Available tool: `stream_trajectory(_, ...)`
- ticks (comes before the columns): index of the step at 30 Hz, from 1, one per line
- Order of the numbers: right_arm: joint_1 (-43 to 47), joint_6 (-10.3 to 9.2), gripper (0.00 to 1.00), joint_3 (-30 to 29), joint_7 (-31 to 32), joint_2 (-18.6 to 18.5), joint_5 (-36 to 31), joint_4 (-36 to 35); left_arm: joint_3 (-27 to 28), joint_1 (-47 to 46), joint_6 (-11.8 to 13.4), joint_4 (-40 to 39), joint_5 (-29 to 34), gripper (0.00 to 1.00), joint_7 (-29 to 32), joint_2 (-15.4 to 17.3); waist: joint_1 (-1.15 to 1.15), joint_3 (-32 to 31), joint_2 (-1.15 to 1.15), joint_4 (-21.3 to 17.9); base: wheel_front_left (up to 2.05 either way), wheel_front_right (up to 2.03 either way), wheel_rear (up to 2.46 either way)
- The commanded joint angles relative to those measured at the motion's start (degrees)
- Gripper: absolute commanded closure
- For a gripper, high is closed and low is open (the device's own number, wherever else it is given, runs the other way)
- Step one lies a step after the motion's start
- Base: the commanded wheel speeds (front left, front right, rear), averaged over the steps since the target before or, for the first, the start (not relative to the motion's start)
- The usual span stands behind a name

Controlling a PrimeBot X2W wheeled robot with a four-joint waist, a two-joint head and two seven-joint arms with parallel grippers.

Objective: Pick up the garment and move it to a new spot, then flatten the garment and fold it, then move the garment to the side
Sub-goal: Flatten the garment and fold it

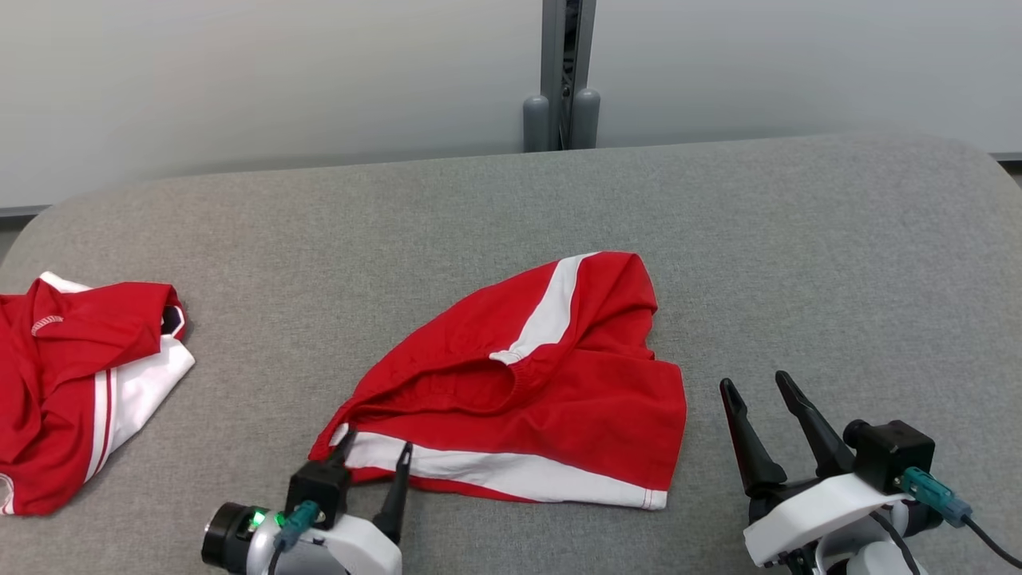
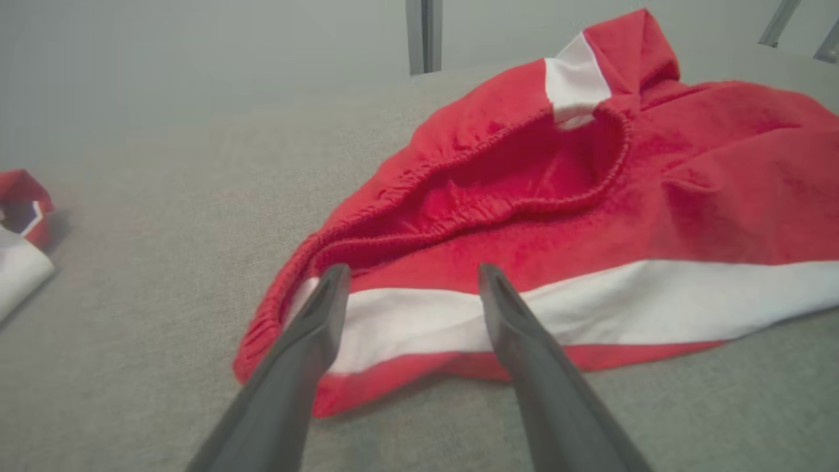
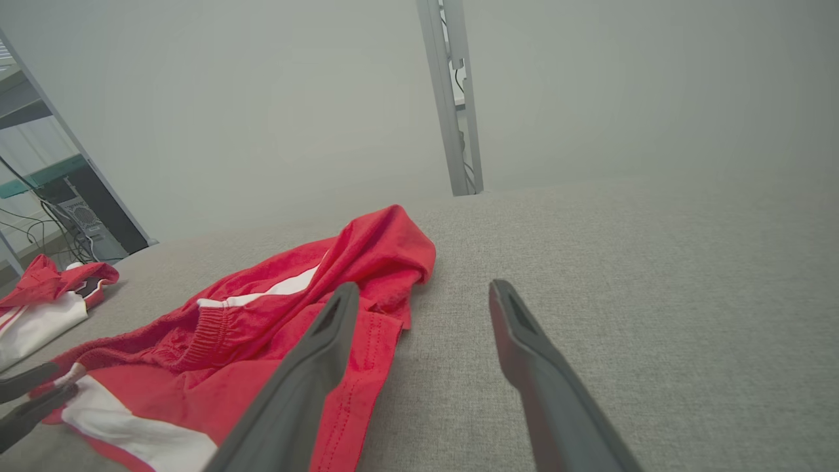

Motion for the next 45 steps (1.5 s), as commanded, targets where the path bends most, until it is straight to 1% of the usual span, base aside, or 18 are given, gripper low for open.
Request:
stream_trajectory(1, -0.49, 0.01, 0.0, -0.19, -0.24, -0.04, -0.4, 0.15, 0.53, -1.89, 0.85, 1.58, -0.32, 0.0, -0.01, 0.33, 0.0, 0.5, 0.0, -0.27, 0.0, 0.0, 0.0)
stream_trajectory(4, -0.86, 0.01, 0.0, -0.05, -0.24, 0.34, -0.89, 0.31, 1.47, -4.21, 2.14, 5.13, -0.59, 0.0, -0.11, 0.37, 0.0, 1.1, 0.0, -0.46, 0.0, 0.0, 0.0)
stream_trajectory(7, -0.96, 0.01, 0.0, -0.18, -0.24, 0.57, -1.1, 0.33, 2.3, -5.81, 2.61, 7.66, -1.5, 0.0, -0.14, 0.36, 0.0, 1.57, 0.0, -0.39, 0.0, 0.0, 0.0)
stream_trajectory(12, -1.12, 0.01, 0.0, -0.52, -0.24, 0.83, -1.22, 0.43, 2.47, -7.94, 2.22, 11.39, -2.03, 0.0, -0.19, 0.68, 0.0, 2.06, 0.0, -0.08, 0.0, 0.0, 0.0)
stream_trajectory(22, -1.22, 0.01, 0.0, -0.05, -0.24, 1.33, -1.02, 1.52, 1.9, -9.77, 0.91, 15.82, -3.16, 0.0, -0.16, 0.69, 0.0, 1.63, 0.0, 0.78, 0.0, 0.0, 0.0)
stream_trajectory(23, -1.24, 0.01, 0.0, 0.05, -0.24, 1.35, -0.97, 1.62, 1.89, -9.9, 0.72, 16.16, -3.31, 0.12, -0.16, 0.69, 0.0, 1.63, 0.0, 0.82, 0.0, 0.0, 0.0)
stream_trajectory(24, -1.24, 0.01, 0.0, 0.05, -0.24, 1.35, -0.97, 1.62, 1.89, -9.9, 0.72, 16.16, -3.31, 0.12, -0.16, 0.69, 0.0, 1.63, 0.0, 0.82, 0.0, 0.0, 0.0)
stream_trajectory(25, -1.28, 0.01, 0.0, 0.12, -0.24, 1.38, -0.93, 1.69, 1.85, -10.12, 0.59, 16.44, -3.48, 0.25, -0.16, 0.67, 0.0, 1.67, 0.0, 0.84, 0.0, 0.0, 0.0)
stream_trajectory(26, -1.34, 0.01, 0.0, 0.19, -0.24, 1.4, -0.89, 1.76, 1.8, -10.37, 0.64, 16.67, -3.51, 0.34, -0.16, 0.66, 0.0, 1.73, 0.0, 0.84, 0.0, 0.0, 0.0)
stream_trajectory(27, -1.41, 0.01, 0.0, 0.28, -0.24, 1.42, -0.86, 1.82, 1.77, -10.61, 0.61, 16.84, -3.61, 0.28, -0.16, 0.65, 0.0, 1.82, 0.0, 0.83, 0.0, 0.0, 0.0)
stream_trajectory(28, -1.49, 0.01, 0.0, 0.33, -0.24, 1.43, -0.81, 1.87, 1.72, -10.78, 0.58, 16.98, -3.73, 0.25, -0.16, 0.66, 0.0, 1.94, 0.0, 0.8, 0.0, 0.0, 0.0)
stream_trajectory(29, -1.56, 0.01, 0.0, 0.38, -0.24, 1.44, -0.8, 1.93, 1.63, -10.87, 0.42, 17.12, -3.85, 0.38, -0.16, 0.67, 0.0, 2.07, 0.0, 0.77, 0.0, 0.0, 0.0)
stream_trajectory(30, -1.59, 0.01, 0.0, 0.41, -0.24, 1.44, -0.8, 1.99, 1.55, -10.91, 0.22, 17.26, -3.95, 0.55, -0.17, 0.67, 0.0, 2.2, 0.0, 0.73, 0.0, 0.0, 0.0)
stream_trajectory(31, -1.57, 0.01, 0.0, 0.47, -0.24, 1.45, -0.79, 2.08, 1.54, -11.05, 0.13, 17.35, -4.06, 0.76, -0.17, 0.68, 0.0, 2.37, 0.0, 0.66, 0.0, 0.0, 0.0)
stream_trajectory(32, -1.6, 0.01, 0.0, 0.51, -0.24, 1.45, -0.79, 2.15, 1.52, -11.3, 0.02, 17.36, -4.05, 1.0, -0.17, 0.68, 0.0, 2.49, 0.0, 0.62, 0.0, 0.0, 0.0)
stream_trajectory(38, -1.32, 0.01, 0.0, 1.29, -0.24, 1.15, -0.2, 3.23, 1.7, -11.38, 0.27, 15.87, -4.54, 1.0, -0.19, 0.92, 0.0, 2.66, 0.0, 0.39, 0.0, 0.0, 0.0)
stream_trajectory(41, -0.51, 0.01, 0.0, 2.2, -0.24, 0.99, 1.49, 3.91, 2.0, -10.54, 0.04, 14.87, -4.84, 1.0, -0.19, 0.95, 0.0, 2.41, 0.0, 0.32, 0.0, 0.0, 0.0)
stream_trajectory(45, 0.42, 0.01, 0.0, 6.43, -0.23, -0.49, 3.92, 4.18, 2.11, -9.76, -0.12, 13.94, -5.17, 1.0, -0.2, 1.01, 0.0, 2.0, 0.0, 0.19, 0.0, 0.0, 0.0)
